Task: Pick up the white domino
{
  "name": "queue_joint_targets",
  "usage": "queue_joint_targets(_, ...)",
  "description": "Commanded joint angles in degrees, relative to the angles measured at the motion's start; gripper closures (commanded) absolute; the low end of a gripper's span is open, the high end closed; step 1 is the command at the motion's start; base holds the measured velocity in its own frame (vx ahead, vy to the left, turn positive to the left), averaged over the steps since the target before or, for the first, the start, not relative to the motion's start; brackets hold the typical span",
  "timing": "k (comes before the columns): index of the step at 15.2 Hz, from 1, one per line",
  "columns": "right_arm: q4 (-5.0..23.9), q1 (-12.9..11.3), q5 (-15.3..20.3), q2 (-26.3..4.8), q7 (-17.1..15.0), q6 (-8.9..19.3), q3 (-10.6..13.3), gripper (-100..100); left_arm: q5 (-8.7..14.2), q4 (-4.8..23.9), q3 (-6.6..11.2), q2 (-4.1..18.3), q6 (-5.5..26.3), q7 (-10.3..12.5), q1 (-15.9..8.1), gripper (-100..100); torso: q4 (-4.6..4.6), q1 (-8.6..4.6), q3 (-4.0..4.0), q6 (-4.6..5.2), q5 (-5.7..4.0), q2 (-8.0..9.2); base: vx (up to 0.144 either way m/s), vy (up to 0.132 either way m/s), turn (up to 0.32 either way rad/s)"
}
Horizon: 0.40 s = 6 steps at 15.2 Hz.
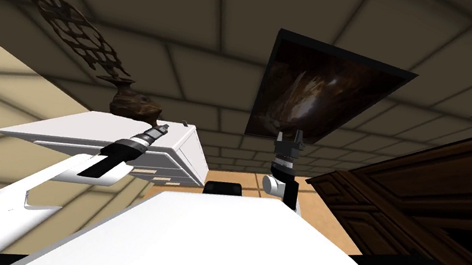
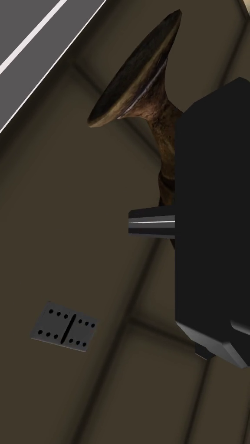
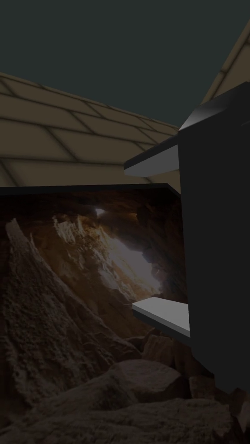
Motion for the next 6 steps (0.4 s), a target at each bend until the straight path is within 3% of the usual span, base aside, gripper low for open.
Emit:
queue_joint_targets(1,0.0,0.0,0.0,0.0,0.0,0.0,0.0,0,0.4,-1.6,0.50,1.4,1.7,0.5,0.7,-100,0.00,0.00,0.00,0.00,0.00,0.00,0.043,-0.111,0.041)
queue_joint_targets(3,0.0,0.0,0.0,0.0,0.0,0.0,0.0,0,0.8,-3.0,1.08,2.4,2.9,0.9,1.6,-100,-0.01,-0.14,-0.02,0.01,-0.04,-0.03,0.043,-0.114,0.042)
queue_joint_targets(5,0.0,0.0,0.0,0.0,0.0,0.0,0.0,0,0.6,-2.3,0.74,2.0,2.4,0.7,1.1,-100,-0.01,-0.03,-0.02,0.01,-0.02,-0.02,0.019,-0.043,0.015)
queue_joint_targets(6,0.0,0.0,0.0,0.0,0.0,0.0,0.0,0,0.6,-2.3,0.73,1.9,2.4,0.7,1.1,100,0.00,0.11,0.00,0.01,0.01,0.02,0.005,-0.012,0.001)
